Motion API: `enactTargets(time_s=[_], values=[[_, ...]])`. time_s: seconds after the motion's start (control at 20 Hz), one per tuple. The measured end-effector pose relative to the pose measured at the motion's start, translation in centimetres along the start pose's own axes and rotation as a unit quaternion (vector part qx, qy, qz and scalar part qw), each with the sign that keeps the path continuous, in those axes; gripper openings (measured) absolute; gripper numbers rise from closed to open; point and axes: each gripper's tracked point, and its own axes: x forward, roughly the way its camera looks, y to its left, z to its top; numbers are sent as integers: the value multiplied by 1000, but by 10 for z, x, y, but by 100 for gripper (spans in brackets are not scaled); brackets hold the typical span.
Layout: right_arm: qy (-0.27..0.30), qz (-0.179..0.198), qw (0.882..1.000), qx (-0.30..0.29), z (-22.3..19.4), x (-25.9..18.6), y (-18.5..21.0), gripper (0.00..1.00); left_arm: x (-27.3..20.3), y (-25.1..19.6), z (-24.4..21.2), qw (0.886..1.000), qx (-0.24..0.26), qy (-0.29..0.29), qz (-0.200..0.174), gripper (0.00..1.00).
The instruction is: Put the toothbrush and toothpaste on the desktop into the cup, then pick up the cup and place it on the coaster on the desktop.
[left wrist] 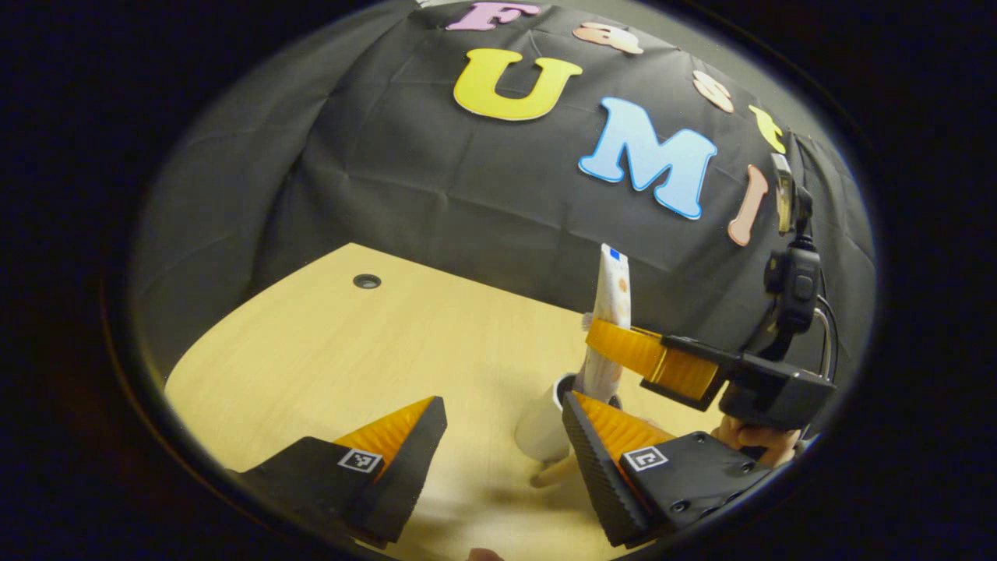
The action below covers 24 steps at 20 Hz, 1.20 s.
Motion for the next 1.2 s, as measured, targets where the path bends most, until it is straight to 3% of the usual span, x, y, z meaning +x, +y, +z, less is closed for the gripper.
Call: enactTargets(time_s=[0.2, 0.3, 0.35, 0.45, 0.5, 0.55, 0.75, 0.85, 1.15, 1.2], values=[[5, -6, 1000, -26, -8, 0, 7, 21, -5, 8, -2, 1000, -7, 2, 5, 93], [6, -11, 999, -35, -7, -1, 8, 26, -6, 10, -1, 1000, -10, 0, 6, 100], [7, -15, 999, -39, -8, -7, 8, 29, -6, 10, 0, 1000, -11, 0, 6, 96], [6, -12, 999, -41, -8, -14, 11, 52, -5, 10, -1, 1000, -13, 0, 4, 96], [4, -15, 999, -45, -4, -19, 11, 74, -5, 9, -3, 1000, -14, 0, 2, 96], [2, -20, 999, -47, -2, -22, 9, 78, -4, 8, -3, 1000, -13, 1, 1, 96], [-13, -31, 999, -33, 13, -39, 1, 78, -7, -4, -7, 1000, -9, 6, -8, 100], [-22, -39, 999, -23, 24, -54, -6, 78, -10, -16, -10, 1000, -4, 11, -17, 96], [-41, -94, 994, -37, 44, -108, -52, 78, 1, -58, -29, 997, 30, 62, -41, 100], [-37, -103, 993, -33, 42, -115, -60, 77, 3, -62, -30, 996, 36, 74, -38, 96]])
